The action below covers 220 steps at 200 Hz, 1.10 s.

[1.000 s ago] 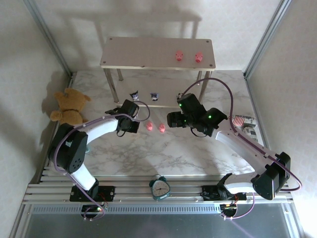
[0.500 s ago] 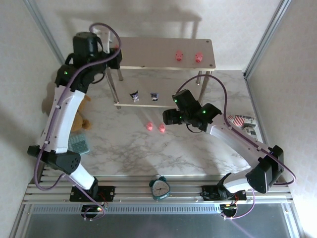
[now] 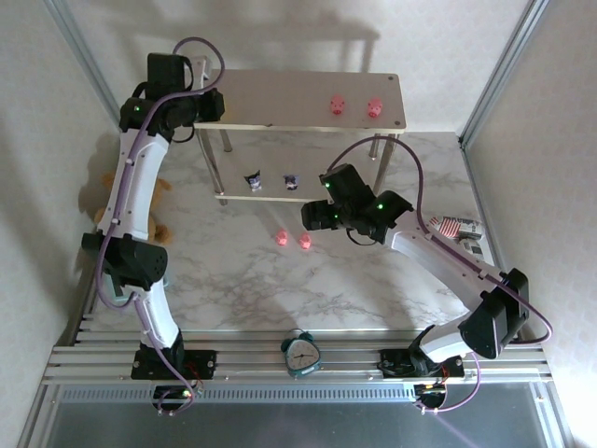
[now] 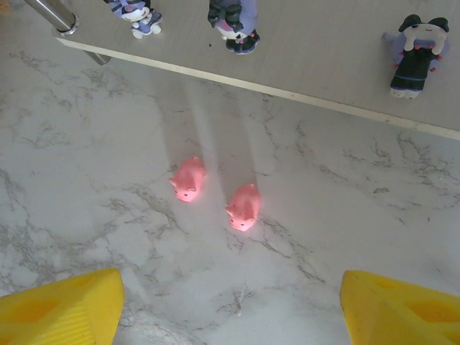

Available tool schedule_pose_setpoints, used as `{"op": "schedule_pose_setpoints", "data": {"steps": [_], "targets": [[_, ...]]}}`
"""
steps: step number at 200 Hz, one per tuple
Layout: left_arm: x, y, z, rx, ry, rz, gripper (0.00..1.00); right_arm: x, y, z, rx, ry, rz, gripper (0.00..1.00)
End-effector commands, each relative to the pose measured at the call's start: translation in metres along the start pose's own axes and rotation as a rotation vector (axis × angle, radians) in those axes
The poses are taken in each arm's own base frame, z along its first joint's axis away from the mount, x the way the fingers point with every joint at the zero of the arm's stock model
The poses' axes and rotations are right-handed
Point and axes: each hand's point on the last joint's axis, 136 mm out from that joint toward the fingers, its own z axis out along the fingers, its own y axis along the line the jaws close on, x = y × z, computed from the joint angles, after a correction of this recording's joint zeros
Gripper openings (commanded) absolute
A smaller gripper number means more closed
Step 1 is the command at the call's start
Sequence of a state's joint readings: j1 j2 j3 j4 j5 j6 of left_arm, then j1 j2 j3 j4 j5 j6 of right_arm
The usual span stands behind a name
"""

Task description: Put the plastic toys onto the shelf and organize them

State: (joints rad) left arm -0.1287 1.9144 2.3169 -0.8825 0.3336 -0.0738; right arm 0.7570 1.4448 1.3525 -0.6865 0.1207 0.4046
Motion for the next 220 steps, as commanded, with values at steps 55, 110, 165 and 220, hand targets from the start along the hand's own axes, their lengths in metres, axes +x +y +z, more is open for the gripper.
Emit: {"op": "schedule_pose_setpoints", "data": {"steps": [55, 110, 165, 220], "targets": [[-0.007, -0.008, -0.011, 0.037, -0.012, 0.019, 0.13, -0.008, 0.008, 0.005, -0.032, -0.001, -0.004, 0.80], [-0.003, -0.003, 0.000, 0.026, 0.004, 0.009, 0.21, -0.006, 0.006, 0.005, -0.024, 0.001, -0.004, 0.80], [0.001, 0.002, 0.011, 0.020, 0.020, 0.001, 0.26, -0.004, 0.003, 0.004, -0.015, 0.001, -0.004, 0.80], [0.005, 0.009, 0.015, 0.000, 0.035, -0.005, 0.34, -0.003, 0.003, 0.004, -0.013, 0.004, -0.005, 0.80]]}}
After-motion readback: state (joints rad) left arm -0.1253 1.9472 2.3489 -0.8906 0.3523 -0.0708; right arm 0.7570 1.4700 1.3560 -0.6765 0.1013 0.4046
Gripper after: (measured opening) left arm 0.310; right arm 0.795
